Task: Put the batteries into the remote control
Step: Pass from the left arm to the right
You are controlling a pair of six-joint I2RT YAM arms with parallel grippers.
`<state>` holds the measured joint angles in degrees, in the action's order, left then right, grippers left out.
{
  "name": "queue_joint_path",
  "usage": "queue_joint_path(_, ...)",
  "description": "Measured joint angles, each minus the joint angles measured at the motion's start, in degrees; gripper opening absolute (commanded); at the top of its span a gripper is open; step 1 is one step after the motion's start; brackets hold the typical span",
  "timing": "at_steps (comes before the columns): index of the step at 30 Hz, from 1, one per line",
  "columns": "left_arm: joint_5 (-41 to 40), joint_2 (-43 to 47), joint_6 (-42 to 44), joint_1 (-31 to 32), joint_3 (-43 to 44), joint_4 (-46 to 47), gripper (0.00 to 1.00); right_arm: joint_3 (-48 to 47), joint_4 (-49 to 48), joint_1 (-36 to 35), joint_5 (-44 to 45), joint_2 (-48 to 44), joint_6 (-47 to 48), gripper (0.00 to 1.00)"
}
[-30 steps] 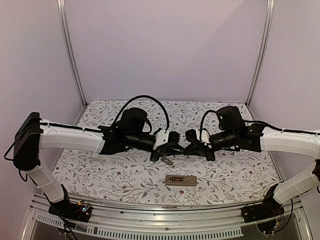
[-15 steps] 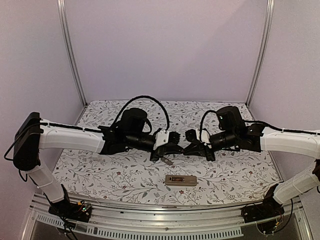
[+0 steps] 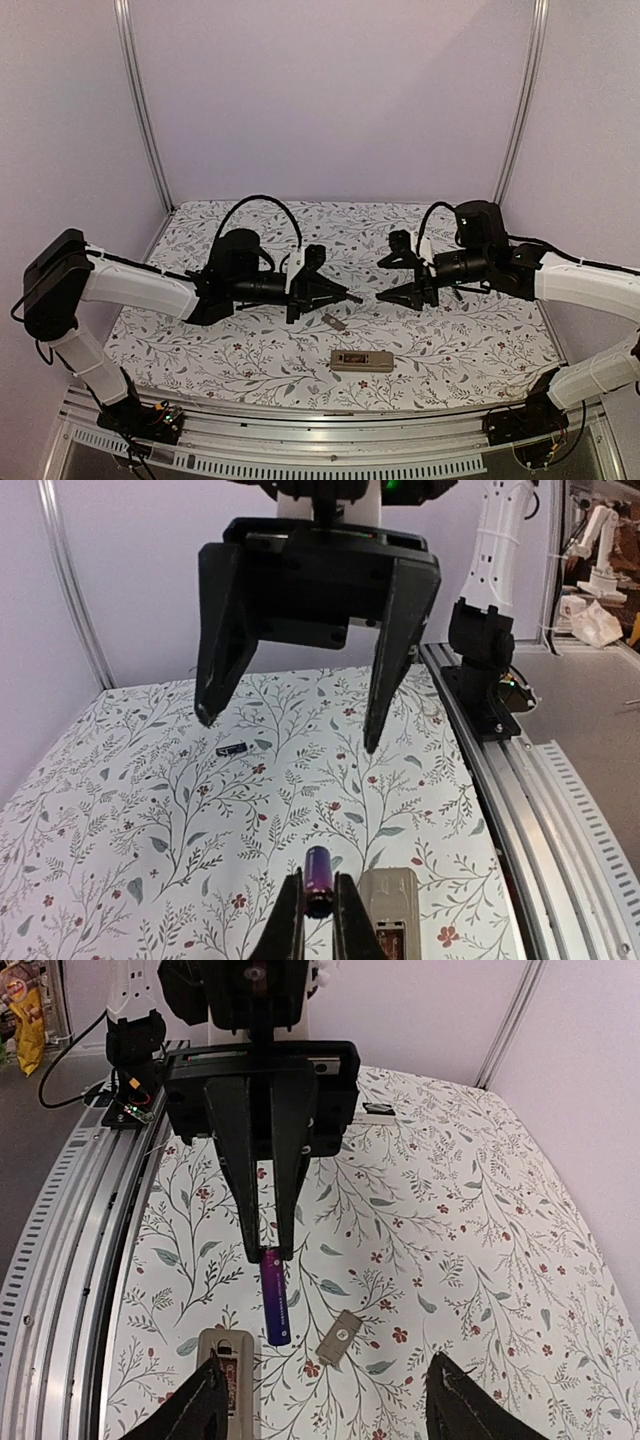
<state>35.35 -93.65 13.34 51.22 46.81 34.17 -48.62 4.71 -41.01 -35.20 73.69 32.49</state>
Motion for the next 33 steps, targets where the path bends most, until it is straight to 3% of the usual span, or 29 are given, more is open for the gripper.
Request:
queue_joint_path(8, -0.68, 0.07, -19.04, -1.25, -6.88, 23.80, 0.00, 2.23, -10.10, 0.90, -1.51, -1.92, -14.25, 0.67)
queue_joint_path(14, -2.36, -0.02, -26.01, -1.25, -7.87, 33.68, 0.00, 2.67, -18.18, 0.90, -3.52, 2.62, -29.31, 0.67)
queue_joint_path(22, -3.15, -0.24, -29.11, -1.25, -7.87, 38.40, 0.00, 2.64, -22.47, -0.42, -6.82, 5.35, -34.14, 0.59)
queue_joint_path(25, -3.45, -0.24, -29.31, -1.25, -7.87, 38.62, 0.00, 2.64, -23.52, -0.70, -7.15, 5.27, -33.86, 0.48)
queue_joint_path(33, -3.45, -0.63, -29.51, -1.25, -7.87, 38.82, 0.00, 2.62, -26.38, -0.85, -7.28, 4.81, -33.81, 0.38)
